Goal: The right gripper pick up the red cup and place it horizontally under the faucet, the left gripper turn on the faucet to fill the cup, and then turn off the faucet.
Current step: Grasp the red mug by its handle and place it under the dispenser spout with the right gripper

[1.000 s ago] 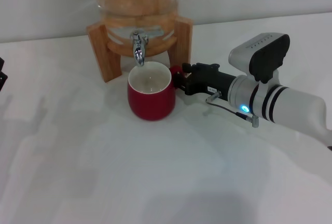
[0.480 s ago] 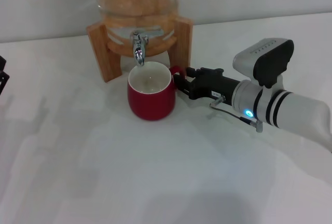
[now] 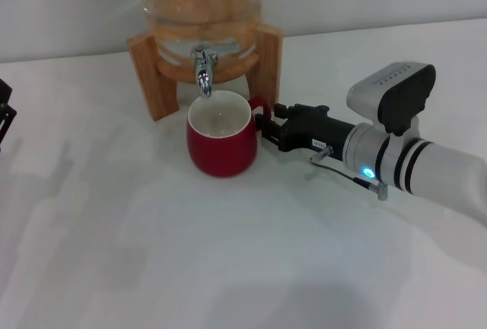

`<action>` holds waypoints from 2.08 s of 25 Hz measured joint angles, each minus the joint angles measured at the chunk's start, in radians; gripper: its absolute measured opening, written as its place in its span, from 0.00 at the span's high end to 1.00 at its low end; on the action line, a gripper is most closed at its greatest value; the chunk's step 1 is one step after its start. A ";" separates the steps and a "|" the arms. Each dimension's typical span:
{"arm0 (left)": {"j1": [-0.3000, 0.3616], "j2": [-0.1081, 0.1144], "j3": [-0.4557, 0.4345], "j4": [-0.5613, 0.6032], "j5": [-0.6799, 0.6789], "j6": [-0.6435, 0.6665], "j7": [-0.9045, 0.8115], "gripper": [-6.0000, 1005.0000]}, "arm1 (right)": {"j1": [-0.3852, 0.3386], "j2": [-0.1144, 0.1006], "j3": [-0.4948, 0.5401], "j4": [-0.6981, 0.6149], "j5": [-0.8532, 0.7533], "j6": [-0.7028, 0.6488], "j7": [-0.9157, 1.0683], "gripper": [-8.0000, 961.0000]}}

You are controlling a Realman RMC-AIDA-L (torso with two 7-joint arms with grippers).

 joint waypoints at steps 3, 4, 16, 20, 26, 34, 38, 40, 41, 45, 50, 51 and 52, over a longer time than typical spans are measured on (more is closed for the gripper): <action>0.000 0.001 0.000 0.000 0.000 0.000 0.000 0.16 | -0.002 -0.001 -0.009 -0.004 -0.001 -0.002 0.001 0.58; 0.000 0.001 0.000 0.000 0.000 -0.001 0.000 0.16 | -0.002 -0.001 -0.011 -0.004 -0.001 -0.003 0.001 0.58; 0.005 0.002 0.000 0.000 -0.001 -0.001 0.000 0.16 | -0.012 -0.005 -0.026 -0.007 -0.001 -0.030 0.018 0.58; 0.004 0.002 0.000 -0.001 -0.001 -0.001 0.000 0.16 | -0.015 -0.007 -0.028 -0.007 -0.001 -0.030 0.021 0.58; 0.000 0.002 0.000 -0.002 0.000 -0.001 0.000 0.16 | -0.016 -0.007 -0.028 -0.007 -0.001 -0.030 0.021 0.58; 0.003 0.002 0.000 -0.002 0.000 -0.001 0.000 0.16 | -0.016 -0.009 -0.028 -0.007 -0.001 -0.030 0.022 0.58; 0.002 0.002 0.000 -0.002 -0.002 -0.001 0.000 0.16 | -0.018 -0.011 -0.034 -0.006 -0.001 -0.035 0.024 0.58; 0.001 0.002 0.000 -0.002 -0.002 -0.001 0.000 0.16 | -0.020 -0.011 -0.037 -0.005 -0.001 -0.044 0.026 0.58; 0.000 0.002 0.000 -0.003 -0.002 -0.001 0.000 0.16 | -0.024 -0.011 -0.038 -0.005 -0.001 -0.049 0.027 0.58; 0.000 0.002 0.000 -0.002 -0.002 -0.001 0.000 0.16 | -0.034 -0.013 -0.038 -0.006 -0.001 -0.054 0.027 0.58; 0.000 0.002 0.000 -0.002 -0.002 -0.001 0.000 0.16 | -0.041 -0.015 -0.038 -0.006 -0.001 -0.065 0.027 0.58; 0.000 0.002 0.000 -0.002 -0.002 -0.001 0.000 0.16 | -0.042 -0.016 -0.038 -0.005 -0.001 -0.066 0.027 0.58; 0.000 0.002 0.000 -0.002 -0.002 -0.001 0.000 0.16 | -0.043 -0.017 -0.038 -0.005 -0.001 -0.067 0.027 0.58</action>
